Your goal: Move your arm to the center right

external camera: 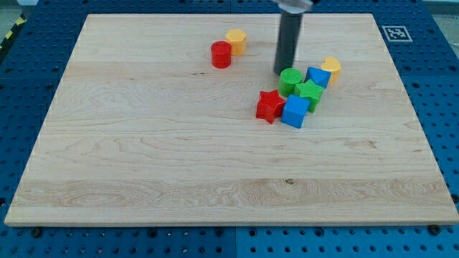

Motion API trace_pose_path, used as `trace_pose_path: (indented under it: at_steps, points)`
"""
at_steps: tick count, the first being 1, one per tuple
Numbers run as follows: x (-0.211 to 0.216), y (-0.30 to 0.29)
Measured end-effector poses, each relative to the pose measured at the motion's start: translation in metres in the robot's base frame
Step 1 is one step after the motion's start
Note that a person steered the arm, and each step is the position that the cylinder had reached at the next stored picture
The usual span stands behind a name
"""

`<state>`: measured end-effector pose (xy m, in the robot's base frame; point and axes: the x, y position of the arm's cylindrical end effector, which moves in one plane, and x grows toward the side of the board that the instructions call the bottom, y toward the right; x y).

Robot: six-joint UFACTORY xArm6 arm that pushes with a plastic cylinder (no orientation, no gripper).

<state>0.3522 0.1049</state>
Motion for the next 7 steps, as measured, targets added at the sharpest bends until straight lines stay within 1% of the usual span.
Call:
trace_pose_path:
  at_steps: [1, 2, 4, 5, 6, 7]
  points:
    - [-0.025, 0.002]
    - [-0.045, 0.021]
    - [-0.039, 0.149]
    - [0.001, 0.189]
    - [0.041, 0.187]
    - [0.05, 0.141]
